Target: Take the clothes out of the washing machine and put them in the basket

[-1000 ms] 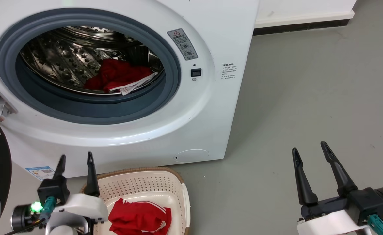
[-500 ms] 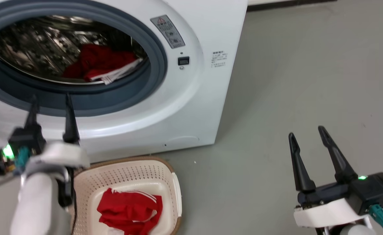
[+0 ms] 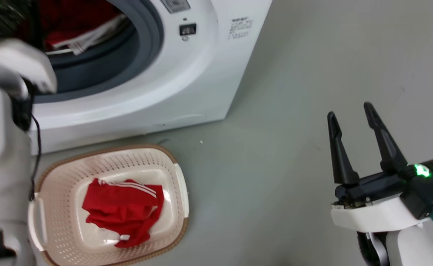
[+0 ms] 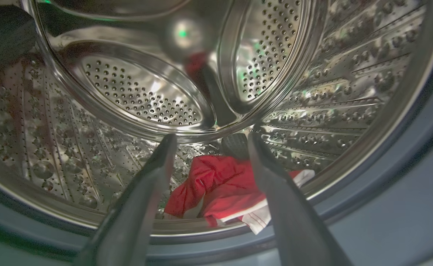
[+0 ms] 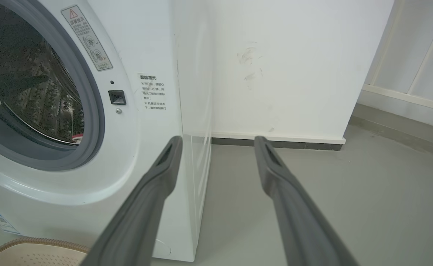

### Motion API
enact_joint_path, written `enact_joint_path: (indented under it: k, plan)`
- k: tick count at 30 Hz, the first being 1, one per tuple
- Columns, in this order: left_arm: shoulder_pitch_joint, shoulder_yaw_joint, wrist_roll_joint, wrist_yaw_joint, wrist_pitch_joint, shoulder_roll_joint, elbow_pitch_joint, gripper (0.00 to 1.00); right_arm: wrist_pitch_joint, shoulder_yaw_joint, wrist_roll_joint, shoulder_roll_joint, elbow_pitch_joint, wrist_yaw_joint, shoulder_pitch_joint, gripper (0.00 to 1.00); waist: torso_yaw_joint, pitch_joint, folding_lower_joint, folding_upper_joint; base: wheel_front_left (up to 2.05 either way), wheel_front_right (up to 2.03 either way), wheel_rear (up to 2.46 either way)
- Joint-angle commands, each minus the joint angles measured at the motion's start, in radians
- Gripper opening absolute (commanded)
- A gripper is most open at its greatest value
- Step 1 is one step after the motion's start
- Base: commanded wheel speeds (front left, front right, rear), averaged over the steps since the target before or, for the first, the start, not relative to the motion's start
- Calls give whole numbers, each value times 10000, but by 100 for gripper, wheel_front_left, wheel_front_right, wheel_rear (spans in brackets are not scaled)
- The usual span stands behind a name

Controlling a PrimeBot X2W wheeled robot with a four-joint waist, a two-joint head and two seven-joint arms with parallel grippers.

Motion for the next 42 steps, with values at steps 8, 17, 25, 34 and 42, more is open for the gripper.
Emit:
enact_joint_path:
  k: [8, 17, 25, 34, 42]
  plan:
    - [-2601, -740, -331, -391, 2433, 756, 1365, 100, -20, 4, 466, 1, -418, -7, -676, 100, -575, 1633, -2, 0, 0, 0, 0]
    - [-4701, -2466, -1788, -421, 5540, 1544, 1911, 100, -20, -90, 960, 3, -820, -7, -1208, 100, -950, 2978, -2, 0, 0, 0, 0]
    - [-6242, -3487, -2659, -424, 8012, 2395, 1915, 100, -20, -138, 1307, 3, -1168, -7, -1532, 100, -1385, 3930, -2, 0, 0, 0, 0]
    - [-7844, -4060, -2658, -424, 10350, 2753, 2067, 100, -20, -163, 1706, 1, -1458, -7, -1649, 100, -1755, 4804, -2, 0, 0, 0, 0]
    - [-8082, -4697, -2800, -426, 10609, 3046, 2271, 100, -20, -159, 1887, 1, -1511, -7, -1715, 100, -1927, 5135, -2, 0, 0, 0, 0]
